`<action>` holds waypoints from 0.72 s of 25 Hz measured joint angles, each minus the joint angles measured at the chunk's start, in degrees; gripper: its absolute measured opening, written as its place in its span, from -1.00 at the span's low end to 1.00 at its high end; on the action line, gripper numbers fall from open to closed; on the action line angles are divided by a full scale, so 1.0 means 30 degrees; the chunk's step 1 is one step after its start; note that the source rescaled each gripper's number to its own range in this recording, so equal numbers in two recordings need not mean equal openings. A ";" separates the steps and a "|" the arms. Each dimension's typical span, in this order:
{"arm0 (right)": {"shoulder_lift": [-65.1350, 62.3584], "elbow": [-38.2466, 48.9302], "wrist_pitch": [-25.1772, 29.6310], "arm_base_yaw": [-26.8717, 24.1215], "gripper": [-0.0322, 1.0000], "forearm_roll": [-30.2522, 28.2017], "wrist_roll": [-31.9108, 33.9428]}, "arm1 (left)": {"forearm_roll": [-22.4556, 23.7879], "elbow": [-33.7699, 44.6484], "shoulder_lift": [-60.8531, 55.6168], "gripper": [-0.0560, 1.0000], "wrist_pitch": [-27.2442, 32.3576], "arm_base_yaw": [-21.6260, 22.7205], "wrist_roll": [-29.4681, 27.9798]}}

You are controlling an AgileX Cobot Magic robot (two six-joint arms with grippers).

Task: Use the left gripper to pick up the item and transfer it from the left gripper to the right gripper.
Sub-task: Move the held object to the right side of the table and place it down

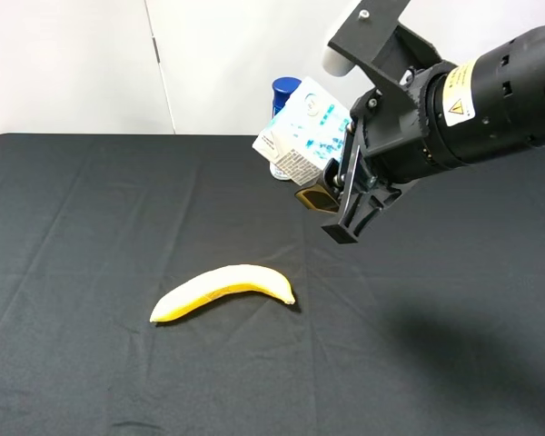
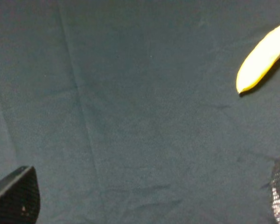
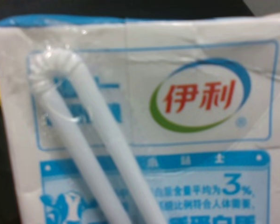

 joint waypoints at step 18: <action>0.0000 0.0000 0.1312 0.0000 -0.94 0.0068 0.1595 | 0.0019 0.0708 0.0017 0.96 -0.1569 0.0000 0.0000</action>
